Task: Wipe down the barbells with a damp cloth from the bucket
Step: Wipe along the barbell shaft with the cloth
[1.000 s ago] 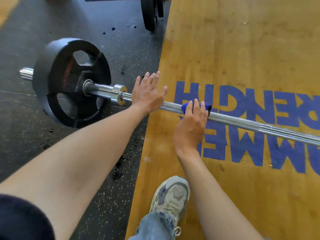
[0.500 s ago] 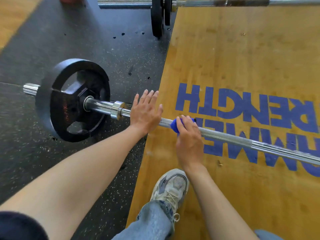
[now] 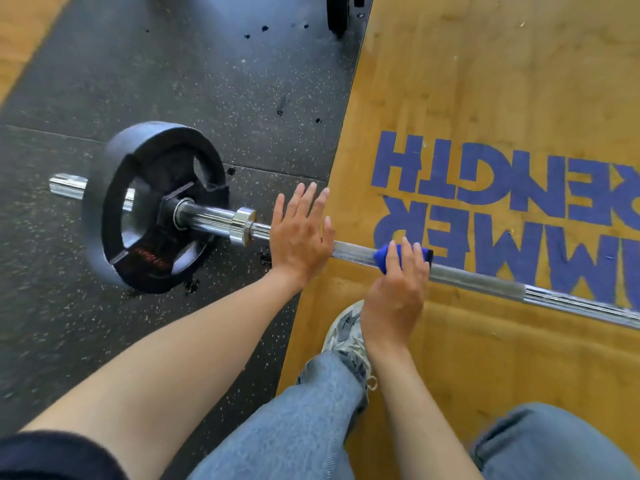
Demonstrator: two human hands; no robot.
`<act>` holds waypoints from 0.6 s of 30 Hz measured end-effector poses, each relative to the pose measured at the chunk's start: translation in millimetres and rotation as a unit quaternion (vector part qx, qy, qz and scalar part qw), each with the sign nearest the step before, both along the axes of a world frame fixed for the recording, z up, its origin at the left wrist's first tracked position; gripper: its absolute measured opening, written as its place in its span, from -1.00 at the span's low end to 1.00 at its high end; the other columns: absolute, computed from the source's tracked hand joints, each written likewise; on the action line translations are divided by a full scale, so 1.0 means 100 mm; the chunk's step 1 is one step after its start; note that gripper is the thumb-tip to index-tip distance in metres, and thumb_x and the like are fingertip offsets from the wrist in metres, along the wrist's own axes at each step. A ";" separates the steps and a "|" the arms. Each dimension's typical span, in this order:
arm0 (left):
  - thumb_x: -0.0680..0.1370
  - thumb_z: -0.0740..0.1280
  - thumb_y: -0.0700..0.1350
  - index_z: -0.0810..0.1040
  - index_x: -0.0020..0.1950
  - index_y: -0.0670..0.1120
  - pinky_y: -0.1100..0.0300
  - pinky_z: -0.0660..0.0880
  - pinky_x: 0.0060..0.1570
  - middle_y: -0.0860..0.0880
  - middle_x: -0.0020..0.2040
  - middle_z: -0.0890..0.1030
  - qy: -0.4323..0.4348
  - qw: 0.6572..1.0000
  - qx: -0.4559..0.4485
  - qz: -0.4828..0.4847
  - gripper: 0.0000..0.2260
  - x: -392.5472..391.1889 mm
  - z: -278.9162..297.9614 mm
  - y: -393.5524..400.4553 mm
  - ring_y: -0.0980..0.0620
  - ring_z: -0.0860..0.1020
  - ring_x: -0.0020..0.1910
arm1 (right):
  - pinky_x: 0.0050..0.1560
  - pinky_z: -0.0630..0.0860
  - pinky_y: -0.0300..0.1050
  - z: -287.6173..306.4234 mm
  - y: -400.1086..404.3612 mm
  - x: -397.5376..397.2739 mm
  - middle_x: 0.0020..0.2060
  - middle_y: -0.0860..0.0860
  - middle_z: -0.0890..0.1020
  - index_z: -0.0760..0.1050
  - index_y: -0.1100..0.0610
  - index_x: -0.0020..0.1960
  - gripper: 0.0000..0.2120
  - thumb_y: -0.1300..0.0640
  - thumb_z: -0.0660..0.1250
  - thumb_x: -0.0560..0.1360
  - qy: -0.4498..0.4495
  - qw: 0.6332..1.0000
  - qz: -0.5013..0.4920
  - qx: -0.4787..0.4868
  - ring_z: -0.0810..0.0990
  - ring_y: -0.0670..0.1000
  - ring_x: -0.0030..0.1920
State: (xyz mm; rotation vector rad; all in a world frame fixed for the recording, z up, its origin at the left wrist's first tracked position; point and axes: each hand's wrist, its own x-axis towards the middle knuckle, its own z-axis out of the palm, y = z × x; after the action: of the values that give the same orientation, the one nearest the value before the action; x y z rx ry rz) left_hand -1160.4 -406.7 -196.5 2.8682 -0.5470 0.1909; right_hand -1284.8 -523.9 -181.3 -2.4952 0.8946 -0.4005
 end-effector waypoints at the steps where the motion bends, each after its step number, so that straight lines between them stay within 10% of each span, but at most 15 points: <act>1: 0.65 0.03 0.03 0.40 0.55 -0.03 -0.16 0.09 0.58 -0.07 0.55 0.40 -0.006 1.000 -0.005 0.000 -0.51 -0.05 -0.01 0.03 -0.06 0.28 0.58 | 0.54 0.25 0.11 0.02 0.11 0.04 0.37 0.17 0.55 0.51 0.30 0.39 -0.53 0.48 0.31 0.49 -0.001 1.000 0.004 0.000 0.40 0.20 0.47; 6: 0.62 0.08 0.00 0.41 0.54 -0.02 -0.17 0.07 0.58 -0.05 0.55 0.40 -0.033 0.999 -0.015 0.004 -0.51 -0.30 -0.02 0.17 -0.06 0.29 0.57 | 0.52 0.30 0.11 0.02 0.09 -0.11 0.39 0.12 0.53 0.50 0.24 0.41 -0.50 0.44 0.34 0.49 0.008 0.973 0.226 -0.035 0.42 0.16 0.46; 10: 0.61 0.10 -0.01 0.41 0.54 -0.01 -0.16 0.03 0.58 -0.05 0.55 0.40 -0.030 1.000 -0.009 0.000 -0.52 -0.44 -0.04 0.24 -0.06 0.29 0.57 | 0.53 0.26 0.15 0.03 -0.08 -0.40 0.36 0.16 0.56 0.53 0.29 0.37 -0.49 0.52 0.34 0.45 0.031 0.998 0.055 -0.005 0.43 0.21 0.45; 15: 0.60 0.09 -0.01 0.47 0.50 -0.01 -0.17 0.05 0.57 -0.06 0.52 0.44 -0.018 1.000 0.006 0.007 -0.52 -0.47 -0.04 0.26 -0.07 0.33 0.55 | 0.54 0.27 0.08 0.07 0.21 -0.27 0.41 0.10 0.51 0.47 0.24 0.44 -0.49 0.44 0.33 0.50 0.013 0.965 0.261 -0.027 0.39 0.14 0.48; 18: 0.60 0.08 0.02 0.46 0.49 -0.02 -0.15 0.04 0.58 -0.07 0.50 0.46 0.004 1.000 0.007 0.020 -0.52 -0.41 -0.02 0.24 -0.08 0.34 0.53 | 0.47 0.37 0.18 0.02 -0.14 -0.44 0.39 0.12 0.54 0.52 0.23 0.40 -0.50 0.48 0.30 0.49 0.006 0.988 0.152 -0.030 0.42 0.15 0.46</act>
State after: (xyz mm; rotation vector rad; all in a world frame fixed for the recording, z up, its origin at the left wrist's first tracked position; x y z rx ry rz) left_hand -1201.0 -383.0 -198.8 2.8944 -0.4905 0.1821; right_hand -1329.0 -538.3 -179.1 -2.6363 0.4994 -0.3131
